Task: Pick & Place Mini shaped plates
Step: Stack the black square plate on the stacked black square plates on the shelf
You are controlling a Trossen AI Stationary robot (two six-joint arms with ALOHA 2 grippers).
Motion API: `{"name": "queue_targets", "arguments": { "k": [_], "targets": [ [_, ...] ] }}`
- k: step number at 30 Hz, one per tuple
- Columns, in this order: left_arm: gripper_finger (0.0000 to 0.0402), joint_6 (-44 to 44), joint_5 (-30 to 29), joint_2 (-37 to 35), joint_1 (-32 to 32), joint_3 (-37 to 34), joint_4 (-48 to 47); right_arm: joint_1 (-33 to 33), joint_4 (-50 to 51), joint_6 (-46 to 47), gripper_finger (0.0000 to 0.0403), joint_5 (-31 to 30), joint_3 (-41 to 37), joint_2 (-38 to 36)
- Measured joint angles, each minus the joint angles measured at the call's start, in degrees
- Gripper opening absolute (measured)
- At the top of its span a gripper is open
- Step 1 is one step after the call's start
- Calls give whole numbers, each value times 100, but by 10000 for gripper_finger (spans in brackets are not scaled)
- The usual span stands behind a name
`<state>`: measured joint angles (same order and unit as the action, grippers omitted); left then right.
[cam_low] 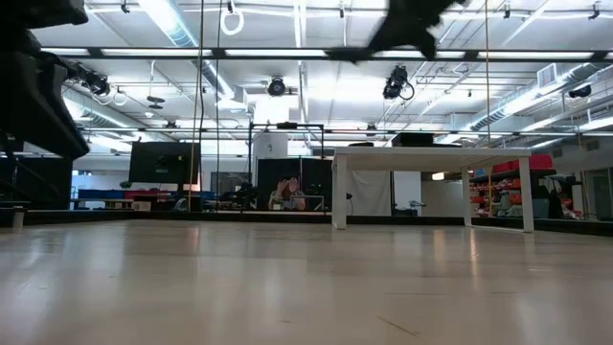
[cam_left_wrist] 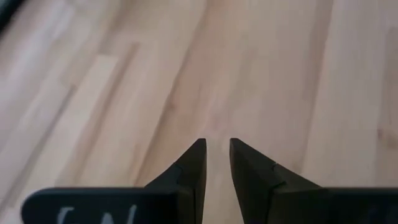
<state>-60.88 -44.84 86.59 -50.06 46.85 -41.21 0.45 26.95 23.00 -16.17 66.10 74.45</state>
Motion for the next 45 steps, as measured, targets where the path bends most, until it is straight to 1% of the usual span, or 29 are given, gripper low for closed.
{"name": "queue_targets", "arguments": {
  "k": [2, 4, 6, 8, 10, 12, 16, 18, 21, 24, 27, 31, 35, 37, 39, 41, 43, 45],
  "targets": [
    [76, 2, -209, 0, 0, 0, -9, -272, -120, 511, 3, -447, -724, -719],
    [76, 2, -416, 0, 0, 0, -6, -570, -299, 946, 3, -763, -1393, -1359],
    [76, 3, -568, 0, 0, 0, -12, -871, -586, 1318, 3, -1007, -2015, -1915],
    [76, 45, -701, 0, 0, 0, -13, -1175, -1090, 1582, 3, -1244, -2621, -2328],
    [76, 143, -785, 0, 2, 0, -9, -1488, -1722, 1697, 3, -1317, -3163, -2644],
    [76, 157, -791, 0, 9, 0, -6, -1762, -2426, 1837, 3, -1239, -3579, -2820],
    [76, 157, -791, 0, 13, 0, -4, -2156, -3388, 2084, 3, -910, -4142, -2830],
    [76, 155, -791, 0, 13, 0, 0, -2314, -3622, 2168, 3, -673, -4257, -2756],
    [76, 155, -789, 0, 13, 0, 4, -2484, -3579, 2233, 4, -481, -4294, -2622],
    [76, 155, -790, 0, 13, 0, 11, -2584, -3615, 2252, 6, -393, -4294, -2513],
    [76, 155, -789, 0, 13, 0, 11, -2609, -3609, 2260, 18, -371, -4294, -2467],
    [76, 155, -789, 0, 13, 0, 11, -2614, -3594, 2218, 48, -371, -4293, -2465],
    [76, 153, -789, 0, 13, 0, 13, -2614, -3599, 2097, 91, -375, -4293, -2465],
    [76, 153, -789, 0, 13, 0, 15, -2614, -3679, 1881, 114, -374, -4294, -2466],
    [76, 153, -789, 0, 13, 0, 18, -2614, -3877, 1558, 134, -345, -4293, -2502],
    [76, 153, -789, 0, 13, 0, 29, -2614, -4192, 1261, 150, -168, -4292, -2578],
    [76, 153, -789, 0, 13, 0, 46, -2585, -4534, 1050, 161, 50, -4292, -2680],
    [76, 151, -789, 0, 13, 0, 62, -2494, -4828, 891, 165, 138, -4290, -2786]
  ]
}}
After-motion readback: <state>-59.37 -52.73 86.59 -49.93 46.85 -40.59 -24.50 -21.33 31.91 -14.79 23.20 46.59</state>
